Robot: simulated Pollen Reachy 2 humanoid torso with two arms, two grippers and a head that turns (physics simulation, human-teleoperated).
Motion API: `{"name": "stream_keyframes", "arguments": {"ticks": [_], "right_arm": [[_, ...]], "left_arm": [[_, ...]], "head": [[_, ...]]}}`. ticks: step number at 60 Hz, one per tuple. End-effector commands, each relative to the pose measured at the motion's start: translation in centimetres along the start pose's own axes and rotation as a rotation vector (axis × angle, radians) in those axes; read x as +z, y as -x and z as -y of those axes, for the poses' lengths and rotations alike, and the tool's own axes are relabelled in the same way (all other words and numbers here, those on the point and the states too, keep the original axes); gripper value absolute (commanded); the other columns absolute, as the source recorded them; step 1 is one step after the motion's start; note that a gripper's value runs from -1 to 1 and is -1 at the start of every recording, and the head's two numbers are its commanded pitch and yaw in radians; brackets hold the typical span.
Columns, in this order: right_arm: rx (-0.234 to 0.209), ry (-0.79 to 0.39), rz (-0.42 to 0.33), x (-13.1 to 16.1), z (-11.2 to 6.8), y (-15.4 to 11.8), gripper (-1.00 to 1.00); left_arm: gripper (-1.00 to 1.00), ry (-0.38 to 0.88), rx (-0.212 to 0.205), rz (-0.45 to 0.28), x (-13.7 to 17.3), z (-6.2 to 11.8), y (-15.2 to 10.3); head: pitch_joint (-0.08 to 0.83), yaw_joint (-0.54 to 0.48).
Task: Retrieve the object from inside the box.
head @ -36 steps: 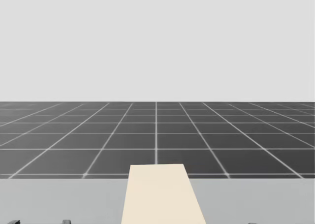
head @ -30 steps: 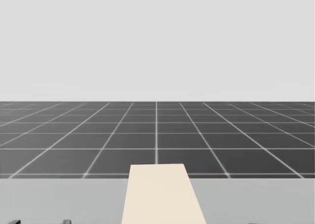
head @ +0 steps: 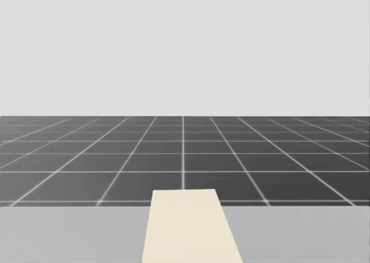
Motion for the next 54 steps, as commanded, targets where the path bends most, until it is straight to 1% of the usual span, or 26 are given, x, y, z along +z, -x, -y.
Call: {"name": "stream_keyframes", "arguments": {"ticks": [1, 3, 4, 5, 7, 8, 11, 13, 16, 18, 19, 20, 23, 29, 34, 37, 38, 39, 42, 43, 45, 46, 47, 50, 51, 54], "right_arm": [[0.001, -0.225, -0.002, 0.6, -2.2, 0.1, -1.00], [0.001, -0.278, 0.009, 0.9, -2.9, -0.1, -1.00], [0.002, -0.319, 0.016, 1.1, -3.3, -0.3, -1.00], [0.002, -0.339, 0.018, 1.2, -3.5, -0.3, -1.00], [0.012, -0.403, 0.035, 1.6, -4.3, -0.6, -1.00], [0.012, -0.415, 0.039, 1.7, -4.4, -0.6, -1.00], [0.029, -0.470, 0.055, 2.1, -5.3, -0.8, -1.00], [0.042, -0.502, 0.066, 2.3, -5.7, -0.9, -1.00], [0.051, -0.524, 0.074, 2.6, -6.0, -1.0, -1.00], [0.053, -0.526, 0.074, 2.7, -6.1, -1.0, -1.00], [0.048, -0.527, 0.076, 2.8, -6.1, -1.0, -1.00], [0.049, -0.527, 0.077, 2.8, -6.1, -1.0, -1.00], [0.057, -0.529, 0.080, 3.2, -6.0, -0.9, -1.00], [0.054, -0.526, 0.088, 3.8, -5.8, -0.7, -1.00], [0.058, -0.527, 0.091, 4.0, -5.7, -0.7, -1.00], [0.060, -0.537, 0.094, 4.2, -5.8, -0.7, -1.00], [0.061, -0.544, 0.098, 4.2, -5.8, -0.7, -1.00], [0.063, -0.549, 0.103, 4.3, -5.9, -0.7, -1.00], [0.067, -0.562, 0.106, 4.4, -6.1, -0.7, -1.00], [0.069, -0.570, 0.109, 4.5, -6.1, -0.7, -1.00], [0.072, -0.577, 0.112, 4.6, -6.2, -0.7, -1.00], [0.072, -0.579, 0.112, 4.6, -6.2, -0.6, -1.00], [0.075, -0.577, 0.108, 4.7, -6.3, -0.6, -1.00], [0.087, -0.582, 0.109, 4.9, -6.3, -0.5, -1.00], [0.086, -0.587, 0.109, 5.0, -6.3, -0.4, -1.00], [0.092, -0.589, 0.106, 5.1, -6.3, -0.3, -1.00]], "left_arm": [[-1.00, 0.262, -0.035, -0.035, 1.2, 2.2, 0.3], [-1.00, 0.329, -0.046, -0.033, 1.6, 2.7, 0.2], [-1.00, 0.359, -0.065, -0.027, 1.9, 2.9, 0.2], [-1.00, 0.366, -0.069, -0.024, 2.0, 3.1, 0.1], [-1.00, 0.432, -0.090, -0.012, 2.6, 3.6, 0.0], [-1.00, 0.446, -0.095, -0.007, 2.7, 3.7, 0.0], [-1.00, 0.499, -0.094, 0.011, 3.3, 4.2, -0.3], [-1.00, 0.535, -0.105, 0.034, 3.7, 4.5, -0.6], [-1.00, 0.571, -0.105, 0.051, 4.2, 4.8, -1.0], [-1.00, 0.583, -0.104, 0.052, 4.3, 4.8, -1.1], [-1.00, 0.594, -0.094, 0.052, 4.5, 4.9, -1.3], [-1.00, 0.600, -0.093, 0.053, 4.6, 5.0, -1.4], [-1.00, 0.614, -0.105, 0.050, 4.7, 5.2, -1.6], [-1.00, 0.638, -0.101, 0.055, 4.6, 5.6, -2.0], [-1.00, 0.671, -0.084, 0.060, 4.0, 5.7, -2.2], [-1.00, 0.676, -0.086, 0.056, 3.4, 5.5, -2.2], [-1.00, 0.682, -0.080, 0.055, 3.1, 5.4, -2.2], [-1.00, 0.692, -0.063, 0.054, 2.7, 5.2, -2.2], [-1.00, 0.710, -0.051, 0.061, 2.0, 5.0, -2.3], [-1.00, 0.722, -0.040, 0.065, 1.6, 4.9, -2.3], [-1.00, 0.756, -0.012, 0.051, 1.0, 4.8, -2.3], [-1.00, 0.765, -0.010, 0.048, 0.8, 4.8, -2.3], [-1.00, 0.770, -0.023, 0.049, 0.3, 4.8, -2.1], [-1.00, 0.801, -0.038, 0.030, -0.7, 5.0, -1.8], [-1.00, 0.818, -0.050, 0.025, -1.1, 5.1, -1.6], [-1.00, 0.858, -0.057, 0.011, -1.9, 5.5, -1.3]], "head": [[0.007, -0.01], [0.006, -0.01], [0.006, -0.01], [0.006, -0.01], [0.006, -0.01], [0.006, -0.01], [0.006, -0.01], [0.006, -0.01], [0.006, -0.02], [0.007, -0.02], [0.007, -0.02], [0.007, -0.02], [0.007, -0.02], [0.008, -0.02], [0.005, -0.02], [0.004, -0.02], [0.003, -0.02], [0.003, -0.02], [0.003, -0.02], [0.003, -0.02], [0.004, -0.02], [0.004, -0.02], [0.004, -0.02], [0.004, -0.02], [0.005, -0.02], [0.008, -0.02]]}}
